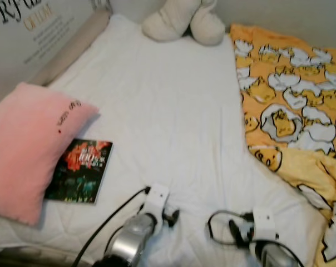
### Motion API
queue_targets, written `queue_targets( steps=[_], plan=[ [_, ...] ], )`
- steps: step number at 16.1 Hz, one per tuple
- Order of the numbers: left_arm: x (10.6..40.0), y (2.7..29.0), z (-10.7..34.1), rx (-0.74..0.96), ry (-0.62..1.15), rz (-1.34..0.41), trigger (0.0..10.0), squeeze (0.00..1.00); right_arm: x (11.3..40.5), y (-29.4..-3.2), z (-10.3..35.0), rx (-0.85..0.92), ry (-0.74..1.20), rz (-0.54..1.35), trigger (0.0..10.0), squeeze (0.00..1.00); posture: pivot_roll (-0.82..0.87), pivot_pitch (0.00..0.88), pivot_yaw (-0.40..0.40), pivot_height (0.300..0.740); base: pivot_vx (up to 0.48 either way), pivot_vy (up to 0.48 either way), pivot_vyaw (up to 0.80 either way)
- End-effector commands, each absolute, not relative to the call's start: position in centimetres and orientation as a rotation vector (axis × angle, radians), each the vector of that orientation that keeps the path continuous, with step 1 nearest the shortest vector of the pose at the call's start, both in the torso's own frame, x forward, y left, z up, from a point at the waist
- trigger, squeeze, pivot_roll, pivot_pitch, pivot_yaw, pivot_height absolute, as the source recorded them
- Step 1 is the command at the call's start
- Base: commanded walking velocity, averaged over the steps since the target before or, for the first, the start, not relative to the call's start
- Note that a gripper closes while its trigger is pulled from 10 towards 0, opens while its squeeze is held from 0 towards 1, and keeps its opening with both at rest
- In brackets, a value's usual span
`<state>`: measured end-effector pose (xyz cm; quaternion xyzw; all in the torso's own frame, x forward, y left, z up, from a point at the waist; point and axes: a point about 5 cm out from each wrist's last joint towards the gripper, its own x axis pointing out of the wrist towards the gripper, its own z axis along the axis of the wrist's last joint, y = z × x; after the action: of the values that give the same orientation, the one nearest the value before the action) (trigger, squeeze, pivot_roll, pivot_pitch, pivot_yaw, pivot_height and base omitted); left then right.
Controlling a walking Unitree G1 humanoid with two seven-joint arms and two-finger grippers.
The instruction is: Clean up the room
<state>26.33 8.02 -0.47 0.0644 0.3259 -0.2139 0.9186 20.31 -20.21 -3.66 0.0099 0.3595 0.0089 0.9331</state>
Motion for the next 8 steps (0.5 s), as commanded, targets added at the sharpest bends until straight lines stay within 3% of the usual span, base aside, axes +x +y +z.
queue_targets(
  steps=[1, 3, 6, 8],
  plan=[
    [24.9, 10.4, -2.2, 0.154, 0.777, -0.375, 10.0, 0.0, 14.5, -20.1, -7.3, 0.036, 1.036, 0.011, 10.0, 0.0, 0.08, 0.131, -0.055, 0.74, 0.0, 0.0, 0.0],
    [26.2, 10.3, 1.0, 0.083, 0.588, -0.353, 10.0, 0.0, 15.6, -20.3, -5.7, 0.002, 0.948, 0.005, 10.0, 0.0, 0.08, 0.116, -0.05, 0.74, 0.0, 0.0, 0.0],
    [24.3, 10.4, 2.3, 0.044, 0.537, -0.371, 10.0, 0.0, 13.4, -20.3, -5.1, -0.032, 0.975, 0.036, 10.0, 0.0, 0.09, 0.096, -0.048, 0.74, 0.0, 0.0, 0.0],
    [25.4, 10.5, 3.8, 0.045, 0.406, -0.324, 10.0, 0.0, 15.9, -21.5, -3.2, -0.091, 0.79, -0.054, 10.0, 0.0, 0.1, 0.071, -0.04, 0.74, 0.0, 0.0, 0.0]
  ],
)
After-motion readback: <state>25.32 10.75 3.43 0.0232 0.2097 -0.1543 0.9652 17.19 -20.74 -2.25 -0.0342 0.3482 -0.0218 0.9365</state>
